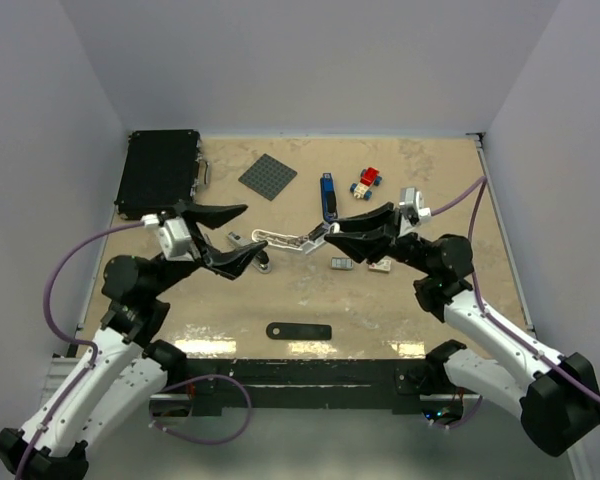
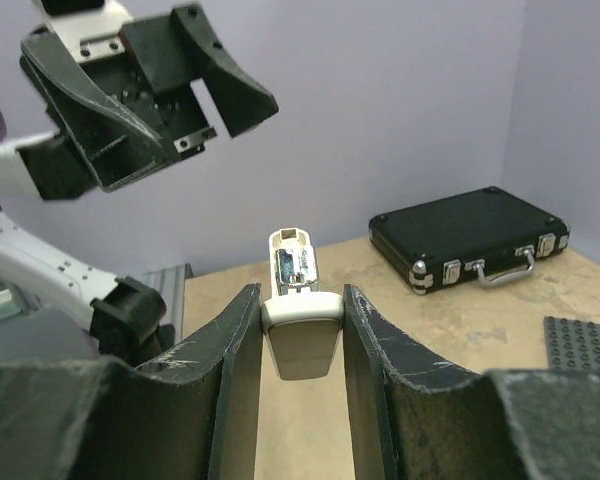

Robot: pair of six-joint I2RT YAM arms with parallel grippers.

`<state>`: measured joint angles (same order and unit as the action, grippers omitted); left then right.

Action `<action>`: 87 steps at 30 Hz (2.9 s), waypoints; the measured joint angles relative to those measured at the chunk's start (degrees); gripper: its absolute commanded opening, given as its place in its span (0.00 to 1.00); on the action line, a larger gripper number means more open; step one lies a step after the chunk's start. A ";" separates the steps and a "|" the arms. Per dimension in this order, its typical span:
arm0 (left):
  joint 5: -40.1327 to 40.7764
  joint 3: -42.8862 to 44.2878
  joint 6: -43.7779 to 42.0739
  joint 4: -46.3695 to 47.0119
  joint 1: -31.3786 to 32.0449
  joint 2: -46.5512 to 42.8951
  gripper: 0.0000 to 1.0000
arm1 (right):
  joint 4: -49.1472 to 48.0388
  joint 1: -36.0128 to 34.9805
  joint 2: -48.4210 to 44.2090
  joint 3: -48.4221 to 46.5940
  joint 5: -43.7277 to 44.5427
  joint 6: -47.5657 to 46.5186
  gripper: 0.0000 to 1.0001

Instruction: Load the staples into the stapler

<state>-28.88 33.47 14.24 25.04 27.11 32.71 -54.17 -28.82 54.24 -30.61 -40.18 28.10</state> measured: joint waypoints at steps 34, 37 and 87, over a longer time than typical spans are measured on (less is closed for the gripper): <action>-24.15 17.75 -30.29 -26.01 9.03 31.12 0.00 | -4.55 0.02 3.50 2.03 -8.44 -0.68 0.00; -23.43 17.79 -31.17 -26.95 9.03 31.08 0.00 | -3.82 0.02 3.54 2.05 -8.39 -1.22 0.17; 30.47 25.31 -61.81 -59.91 30.47 63.89 0.46 | 64.06 0.07 -3.50 -3.45 57.02 8.46 0.99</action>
<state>1.58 58.78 -47.57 -34.87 57.58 96.60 9.89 -28.75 50.74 -34.06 16.84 36.56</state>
